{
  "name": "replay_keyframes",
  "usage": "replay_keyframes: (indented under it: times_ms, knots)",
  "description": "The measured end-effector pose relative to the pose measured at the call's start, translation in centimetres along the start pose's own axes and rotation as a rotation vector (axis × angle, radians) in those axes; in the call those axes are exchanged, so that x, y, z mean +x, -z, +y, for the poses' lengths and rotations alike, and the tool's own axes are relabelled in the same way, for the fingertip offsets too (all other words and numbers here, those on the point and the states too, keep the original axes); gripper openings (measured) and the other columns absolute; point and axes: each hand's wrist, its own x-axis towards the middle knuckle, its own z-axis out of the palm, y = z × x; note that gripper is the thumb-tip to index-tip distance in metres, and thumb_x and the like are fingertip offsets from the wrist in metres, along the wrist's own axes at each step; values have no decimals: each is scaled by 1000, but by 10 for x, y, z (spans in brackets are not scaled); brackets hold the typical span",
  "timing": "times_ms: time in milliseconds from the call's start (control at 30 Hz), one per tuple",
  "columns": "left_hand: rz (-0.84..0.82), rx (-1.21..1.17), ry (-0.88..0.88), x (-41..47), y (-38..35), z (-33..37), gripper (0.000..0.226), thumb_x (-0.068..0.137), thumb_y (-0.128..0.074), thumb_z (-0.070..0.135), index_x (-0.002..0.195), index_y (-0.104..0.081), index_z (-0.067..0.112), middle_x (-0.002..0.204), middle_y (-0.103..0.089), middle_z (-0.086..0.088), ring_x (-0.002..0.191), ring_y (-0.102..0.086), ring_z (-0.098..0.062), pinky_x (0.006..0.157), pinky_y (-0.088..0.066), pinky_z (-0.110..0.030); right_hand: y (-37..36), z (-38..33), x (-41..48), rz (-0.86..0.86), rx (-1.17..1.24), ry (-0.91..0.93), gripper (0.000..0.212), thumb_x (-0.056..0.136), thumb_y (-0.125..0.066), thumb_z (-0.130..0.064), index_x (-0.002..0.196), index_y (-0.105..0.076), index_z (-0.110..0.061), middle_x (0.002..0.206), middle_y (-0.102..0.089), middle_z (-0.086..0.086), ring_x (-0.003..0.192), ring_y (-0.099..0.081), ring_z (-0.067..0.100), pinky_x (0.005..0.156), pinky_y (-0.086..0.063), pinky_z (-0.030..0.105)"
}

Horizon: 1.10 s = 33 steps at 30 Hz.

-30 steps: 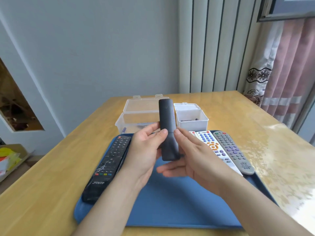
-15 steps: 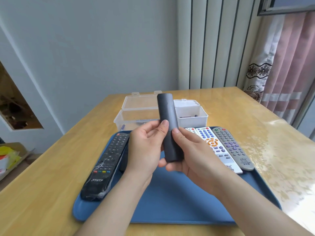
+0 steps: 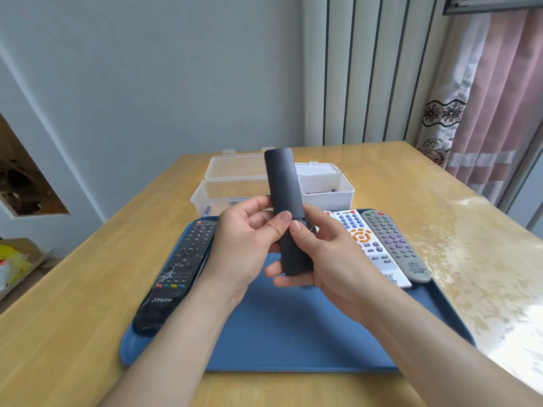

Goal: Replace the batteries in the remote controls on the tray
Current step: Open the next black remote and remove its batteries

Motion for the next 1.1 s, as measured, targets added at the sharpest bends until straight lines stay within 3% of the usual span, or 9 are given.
replay_keyframes:
  times_ms: [300, 367, 500, 633, 700, 800, 967, 1033, 1100]
  knots:
    - [104, -84, -34, -1, -5, -1, 17, 91, -59, 0, 106, -66, 2, 93, -75, -15, 85, -71, -34, 71, -59, -33, 9, -8, 0, -116, -18, -79, 32, 104, -43, -18, 133, -51, -27, 119, -66, 19, 78, -72, 36, 60, -59, 35]
    - [141, -96, -84, -4, -9, 1, 16, 91, -58, 0, 105, -66, 2, 91, -75, -13, 83, -71, -32, 71, -59, -34, 11, -14, -1, -124, -83, -62, 30, 103, -45, -19, 131, -52, -29, 118, -68, 15, 78, -72, 38, 63, -60, 36]
    - [230, -84, -226, -8, -13, 2, 14, 89, -60, -4, 101, -64, 1, 80, -74, -4, 70, -69, -17, 56, -54, -24, 8, -16, 0, -20, -194, 19, 16, 100, -51, -22, 111, -58, -32, 102, -72, 19, 74, -71, 39, 70, -62, 41]
    - [309, 137, -441, -9, -12, 1, 22, 84, -67, 4, 100, -63, 19, 90, -74, 2, 85, -71, -15, 72, -55, -25, 7, -7, 3, 27, -172, 14, 27, 98, -54, -29, 114, -65, -9, 109, -67, 28, 85, -72, 37, 86, -58, 43]
    - [326, 252, -523, -11, -10, -2, 25, 84, -67, 10, 100, -61, 27, 91, -73, 10, 88, -71, -13, 75, -56, -29, 8, -7, 3, -1, -128, -22, 34, 96, -58, -34, 114, -68, -7, 114, -67, 25, 76, -74, 27, 94, -55, 43]
    - [341, 408, -637, -11, -8, -4, 25, 87, -66, 17, 108, -61, 29, 94, -71, 15, 89, -70, -12, 74, -58, -40, 11, -15, 2, -4, -120, -26, 32, 93, -61, -33, 112, -72, -10, 108, -71, 20, 62, -66, 20, 81, -59, 32]
    - [389, 127, -488, -4, -3, 3, 20, 88, -63, 13, 102, -59, 25, 93, -72, 6, 83, -69, -13, 74, -55, -34, 21, -35, -2, 66, -361, -22, 24, 89, -68, -18, 111, -71, -8, 81, -75, 4, 53, -66, 16, 54, -54, 19]
    - [425, 24, -398, 3, 5, 5, 17, 89, -62, 8, 102, -60, 20, 91, -72, 1, 80, -68, -16, 73, -57, -37, 23, -35, -3, 108, -492, -14, 14, 90, -68, -17, 102, -71, -10, 64, -71, -3, 47, -65, 15, 50, -54, 23]
    - [394, -64, -258, 7, 10, 6, 14, 92, -59, 4, 103, -62, 12, 87, -72, -2, 75, -68, -18, 66, -57, -35, 20, -33, -4, 56, -642, -7, 11, 92, -65, -23, 87, -72, -16, 60, -70, 2, 49, -65, 20, 53, -56, 34]
